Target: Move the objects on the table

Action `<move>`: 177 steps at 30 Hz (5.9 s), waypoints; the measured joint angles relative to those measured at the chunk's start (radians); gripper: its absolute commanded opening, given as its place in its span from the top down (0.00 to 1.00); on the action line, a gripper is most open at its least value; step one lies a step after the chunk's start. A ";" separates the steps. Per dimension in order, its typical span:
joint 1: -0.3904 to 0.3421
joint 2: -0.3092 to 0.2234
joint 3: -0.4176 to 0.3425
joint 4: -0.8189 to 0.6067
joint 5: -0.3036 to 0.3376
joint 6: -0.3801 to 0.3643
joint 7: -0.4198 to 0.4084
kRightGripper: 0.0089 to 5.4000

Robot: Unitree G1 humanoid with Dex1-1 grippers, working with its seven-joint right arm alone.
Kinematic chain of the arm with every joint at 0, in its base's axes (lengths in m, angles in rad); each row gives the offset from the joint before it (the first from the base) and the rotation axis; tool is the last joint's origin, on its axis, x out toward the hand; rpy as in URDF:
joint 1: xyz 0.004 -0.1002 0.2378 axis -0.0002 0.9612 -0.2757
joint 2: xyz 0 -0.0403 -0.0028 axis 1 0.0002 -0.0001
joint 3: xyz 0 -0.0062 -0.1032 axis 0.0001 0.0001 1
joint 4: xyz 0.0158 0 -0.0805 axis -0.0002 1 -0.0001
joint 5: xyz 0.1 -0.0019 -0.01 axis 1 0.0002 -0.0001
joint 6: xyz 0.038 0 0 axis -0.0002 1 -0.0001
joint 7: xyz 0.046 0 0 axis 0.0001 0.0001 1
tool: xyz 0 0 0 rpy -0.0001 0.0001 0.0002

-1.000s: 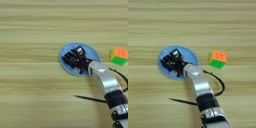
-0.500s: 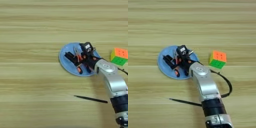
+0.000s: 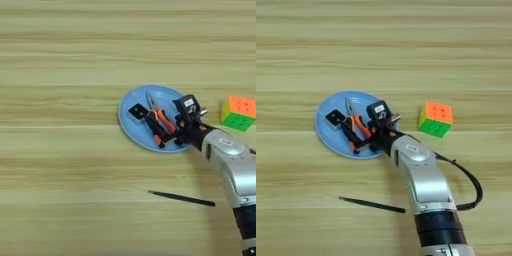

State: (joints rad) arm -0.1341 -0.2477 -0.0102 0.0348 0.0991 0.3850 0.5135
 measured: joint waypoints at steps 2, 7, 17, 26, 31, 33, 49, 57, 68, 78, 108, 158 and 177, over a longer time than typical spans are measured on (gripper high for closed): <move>0.004 0.000 0.000 0.002 0.005 0.002 -0.001 0.00; 0.002 -0.004 0.005 0.015 0.004 0.003 -0.001 0.00; 0.001 -0.020 0.038 0.015 -0.014 0.020 -0.005 0.00; -0.008 -0.040 0.064 -0.028 -0.055 0.108 -0.024 0.14; -0.018 -0.040 0.064 -0.031 -0.054 0.142 -0.025 0.27; -0.019 -0.040 0.063 -0.032 -0.054 0.150 -0.025 0.29; -0.038 -0.052 0.045 -0.013 -0.058 0.155 -0.047 0.40; -0.053 -0.056 0.019 -0.010 -0.076 0.150 -0.092 0.47; -0.071 -0.058 -0.022 -0.036 -0.073 0.125 -0.113 0.70; -0.114 -0.085 0.001 0.088 -0.083 0.106 -0.091 0.83; 0.010 -0.106 -0.024 -0.336 0.104 -0.032 0.085 0.21; 0.342 -0.407 0.076 -0.139 0.039 -0.524 0.758 0.01; 0.285 -0.407 0.094 0.009 0.006 -0.631 0.715 0.21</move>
State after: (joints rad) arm 0.1512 -0.6544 0.0834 0.0434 0.1051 -0.2460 1.2283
